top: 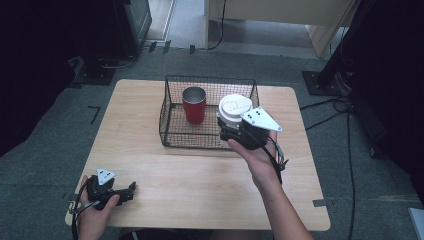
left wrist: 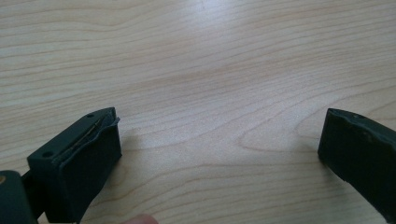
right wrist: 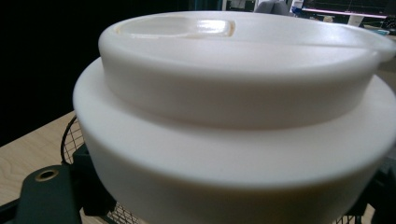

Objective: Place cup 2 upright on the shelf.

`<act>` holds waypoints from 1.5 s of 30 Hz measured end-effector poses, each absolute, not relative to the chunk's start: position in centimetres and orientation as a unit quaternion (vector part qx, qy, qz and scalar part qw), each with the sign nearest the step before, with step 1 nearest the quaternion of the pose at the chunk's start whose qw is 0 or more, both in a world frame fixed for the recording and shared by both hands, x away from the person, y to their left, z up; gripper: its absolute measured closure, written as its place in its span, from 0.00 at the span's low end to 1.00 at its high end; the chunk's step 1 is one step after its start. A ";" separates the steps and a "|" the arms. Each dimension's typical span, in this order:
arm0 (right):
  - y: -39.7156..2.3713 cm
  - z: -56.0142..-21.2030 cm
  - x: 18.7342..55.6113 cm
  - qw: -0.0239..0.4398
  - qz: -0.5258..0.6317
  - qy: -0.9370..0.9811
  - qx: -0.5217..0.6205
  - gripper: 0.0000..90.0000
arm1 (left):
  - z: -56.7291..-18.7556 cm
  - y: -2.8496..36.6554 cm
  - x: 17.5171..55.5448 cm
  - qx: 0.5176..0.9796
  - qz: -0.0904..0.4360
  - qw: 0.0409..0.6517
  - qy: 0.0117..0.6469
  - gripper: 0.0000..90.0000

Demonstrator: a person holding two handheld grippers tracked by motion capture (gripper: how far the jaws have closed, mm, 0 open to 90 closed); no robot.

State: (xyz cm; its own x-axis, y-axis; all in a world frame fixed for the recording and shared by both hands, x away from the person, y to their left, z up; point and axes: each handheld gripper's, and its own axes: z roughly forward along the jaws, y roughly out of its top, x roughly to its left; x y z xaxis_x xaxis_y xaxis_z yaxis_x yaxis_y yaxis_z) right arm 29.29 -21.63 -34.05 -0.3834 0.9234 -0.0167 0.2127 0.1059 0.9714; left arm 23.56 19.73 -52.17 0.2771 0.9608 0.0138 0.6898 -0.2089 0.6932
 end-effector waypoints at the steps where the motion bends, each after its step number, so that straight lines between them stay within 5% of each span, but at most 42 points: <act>1: -21.6 -34.0 29.5 0.348 0.510 0.656 0.434 0.18 | -52.2 19.7 23.6 0.743 0.230 0.295 0.556 0.00; 18: -21.3 -34.0 34.1 0.353 0.506 0.645 0.451 0.18 | -52.2 19.7 23.6 0.743 0.230 0.295 0.556 0.00; 45: -20.8 -39.5 40.6 0.362 0.472 0.624 0.506 0.18 | -52.2 19.7 23.6 0.743 0.229 0.294 0.556 0.00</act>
State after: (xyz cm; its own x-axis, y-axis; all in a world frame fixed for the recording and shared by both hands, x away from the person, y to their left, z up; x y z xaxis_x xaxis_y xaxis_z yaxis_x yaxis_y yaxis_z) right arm 40.61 -20.80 -39.54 -0.2250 0.9740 0.0253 0.2899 0.0422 0.9561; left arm 23.56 19.73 -52.16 0.2774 0.9607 0.0138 0.6904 -0.2093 0.6924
